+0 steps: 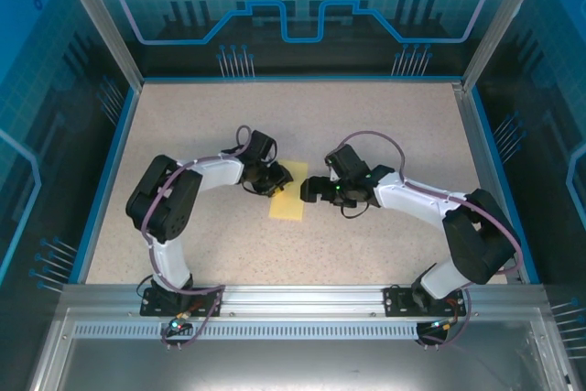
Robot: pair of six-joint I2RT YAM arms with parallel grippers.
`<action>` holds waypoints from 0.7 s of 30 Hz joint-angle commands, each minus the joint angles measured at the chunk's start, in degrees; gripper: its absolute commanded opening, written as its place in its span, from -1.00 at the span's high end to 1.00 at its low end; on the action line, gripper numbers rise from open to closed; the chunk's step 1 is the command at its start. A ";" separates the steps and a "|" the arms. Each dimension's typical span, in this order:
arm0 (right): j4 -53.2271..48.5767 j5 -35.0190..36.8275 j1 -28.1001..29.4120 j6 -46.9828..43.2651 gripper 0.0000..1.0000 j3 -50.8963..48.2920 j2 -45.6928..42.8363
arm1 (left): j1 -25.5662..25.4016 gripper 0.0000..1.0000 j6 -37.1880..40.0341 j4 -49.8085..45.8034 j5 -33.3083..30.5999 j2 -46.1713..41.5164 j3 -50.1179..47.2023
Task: Fold a paper plane with a square sheet of paper (pick it up from the middle)
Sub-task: Move the paper to the center of the table, then third fold the triangle at the center of the table.
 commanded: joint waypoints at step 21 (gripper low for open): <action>4.08 -5.55 4.29 9.38 -0.69 -6.79 -2.64 | -2.34 0.41 5.71 -13.56 -7.89 -1.42 5.60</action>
